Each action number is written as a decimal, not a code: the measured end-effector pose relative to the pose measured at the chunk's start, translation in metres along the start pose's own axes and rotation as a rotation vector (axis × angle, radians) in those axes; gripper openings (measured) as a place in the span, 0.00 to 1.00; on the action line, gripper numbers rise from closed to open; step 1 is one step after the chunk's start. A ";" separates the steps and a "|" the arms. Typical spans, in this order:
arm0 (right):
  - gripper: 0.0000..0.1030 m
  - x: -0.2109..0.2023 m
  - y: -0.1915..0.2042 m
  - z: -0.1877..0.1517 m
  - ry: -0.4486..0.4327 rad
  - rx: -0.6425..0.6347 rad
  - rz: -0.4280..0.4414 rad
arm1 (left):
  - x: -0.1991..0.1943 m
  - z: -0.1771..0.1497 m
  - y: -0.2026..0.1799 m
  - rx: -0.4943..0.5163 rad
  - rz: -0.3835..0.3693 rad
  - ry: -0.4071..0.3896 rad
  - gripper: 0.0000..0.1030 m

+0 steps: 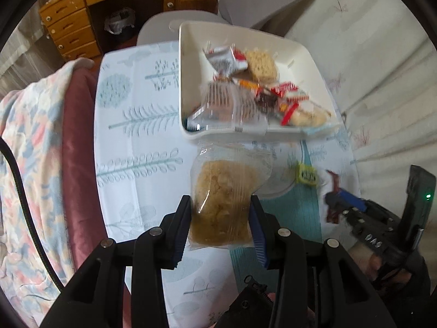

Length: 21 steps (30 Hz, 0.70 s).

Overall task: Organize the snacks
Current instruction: 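Carry the rice-cracker pack and dark red pack into the white tray and open both grippers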

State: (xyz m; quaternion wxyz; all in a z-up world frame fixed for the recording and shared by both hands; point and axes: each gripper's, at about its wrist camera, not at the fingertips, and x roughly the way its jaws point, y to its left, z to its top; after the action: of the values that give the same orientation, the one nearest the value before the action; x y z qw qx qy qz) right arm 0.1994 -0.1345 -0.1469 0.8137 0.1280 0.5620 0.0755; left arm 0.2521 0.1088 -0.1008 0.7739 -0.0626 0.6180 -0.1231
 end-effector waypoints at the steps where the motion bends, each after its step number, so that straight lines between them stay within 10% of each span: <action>1: 0.35 -0.003 -0.004 0.009 -0.017 -0.006 0.006 | 0.000 0.003 -0.001 -0.006 0.004 -0.006 0.38; 21: 0.36 0.015 -0.062 0.113 -0.178 0.014 0.082 | 0.039 0.089 -0.032 -0.148 0.007 -0.177 0.39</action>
State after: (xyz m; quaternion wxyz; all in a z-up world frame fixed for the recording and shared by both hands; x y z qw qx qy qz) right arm 0.3091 -0.2032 -0.1409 0.8557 0.1631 0.4822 0.0932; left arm 0.3429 0.0625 -0.1088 0.8191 -0.1279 0.5550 -0.0686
